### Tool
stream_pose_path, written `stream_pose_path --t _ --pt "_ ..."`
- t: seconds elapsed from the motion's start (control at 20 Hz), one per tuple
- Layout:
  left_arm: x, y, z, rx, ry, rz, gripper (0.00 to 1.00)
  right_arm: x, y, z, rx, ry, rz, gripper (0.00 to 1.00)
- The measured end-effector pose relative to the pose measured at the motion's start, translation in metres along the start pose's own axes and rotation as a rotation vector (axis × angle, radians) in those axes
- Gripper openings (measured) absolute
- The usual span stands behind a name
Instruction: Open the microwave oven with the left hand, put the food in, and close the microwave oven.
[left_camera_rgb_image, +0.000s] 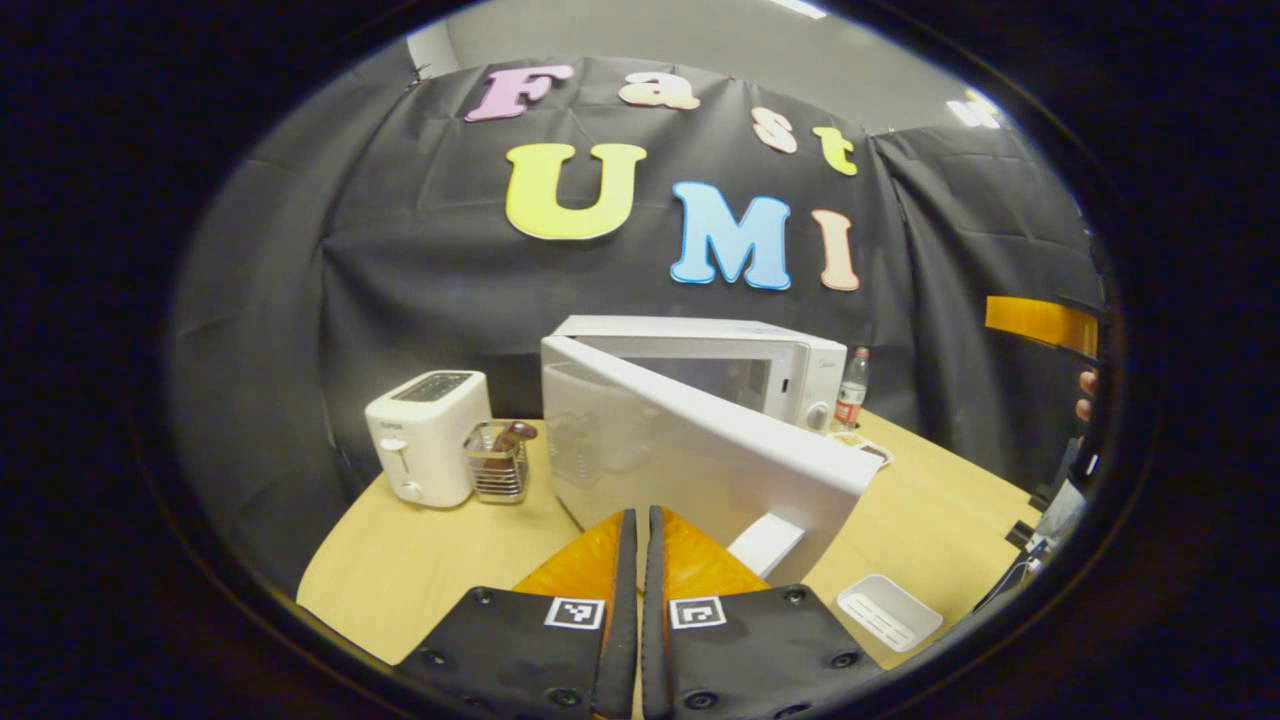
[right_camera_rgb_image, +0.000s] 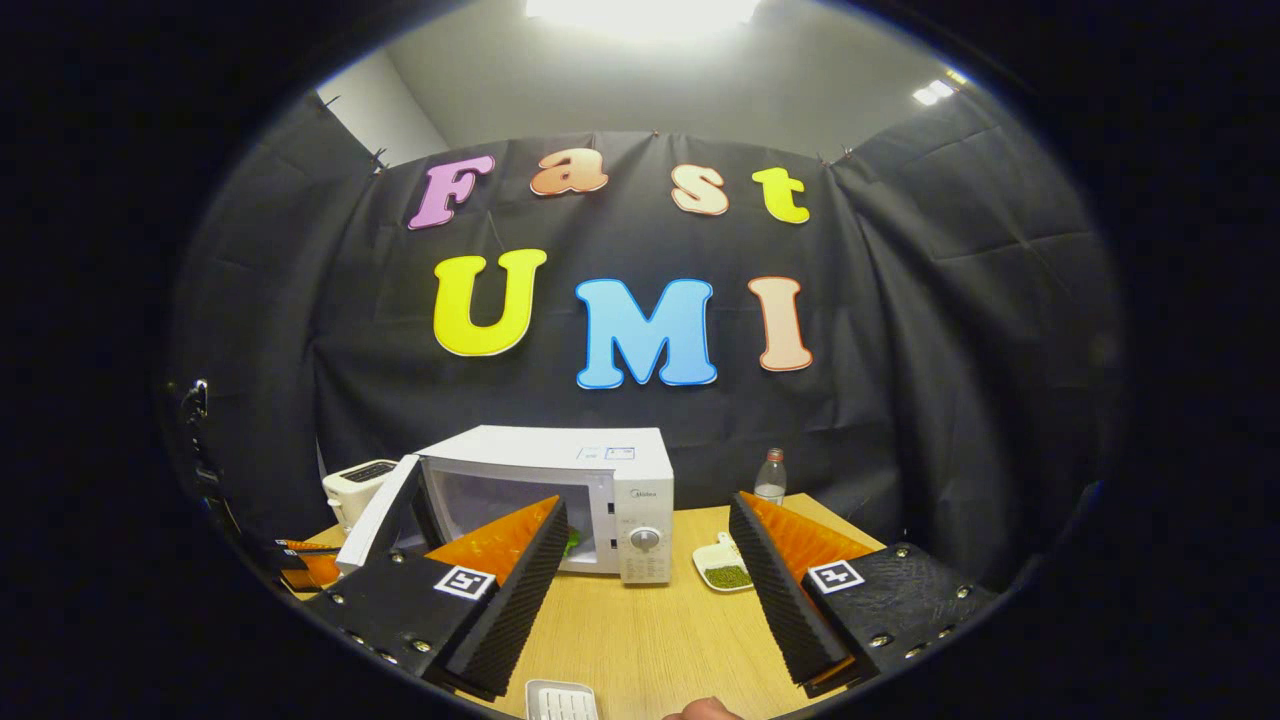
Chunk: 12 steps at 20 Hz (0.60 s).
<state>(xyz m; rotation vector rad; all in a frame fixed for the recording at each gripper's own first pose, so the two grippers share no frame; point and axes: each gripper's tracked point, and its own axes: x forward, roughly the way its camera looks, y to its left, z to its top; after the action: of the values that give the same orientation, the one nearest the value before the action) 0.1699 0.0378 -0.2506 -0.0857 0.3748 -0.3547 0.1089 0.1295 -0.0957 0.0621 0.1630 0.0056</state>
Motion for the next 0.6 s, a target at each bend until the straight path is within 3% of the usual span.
stream_pose_path --t 0.3,0.35,0.4,0.5,0.6 --pt "0.039 -0.034 0.007 0.039 0.004 -0.113 0.07 -0.008 -0.035 -0.011 -0.005 0.029 -0.114 0.98" --pt "0.044 -0.035 0.008 0.041 0.004 -0.117 0.13 -0.010 -0.040 -0.013 -0.003 0.032 -0.132 0.98" --pt "0.052 -0.038 0.009 0.041 0.002 -0.126 0.07 -0.011 -0.045 -0.014 -0.003 0.033 -0.149 0.98" --pt "0.066 -0.044 0.012 0.036 0.006 -0.148 0.07 -0.013 -0.056 -0.017 -0.004 0.042 -0.184 0.98" --pt "0.079 -0.052 0.015 0.036 0.007 -0.169 0.11 -0.016 -0.063 -0.018 0.001 0.046 -0.211 0.98"
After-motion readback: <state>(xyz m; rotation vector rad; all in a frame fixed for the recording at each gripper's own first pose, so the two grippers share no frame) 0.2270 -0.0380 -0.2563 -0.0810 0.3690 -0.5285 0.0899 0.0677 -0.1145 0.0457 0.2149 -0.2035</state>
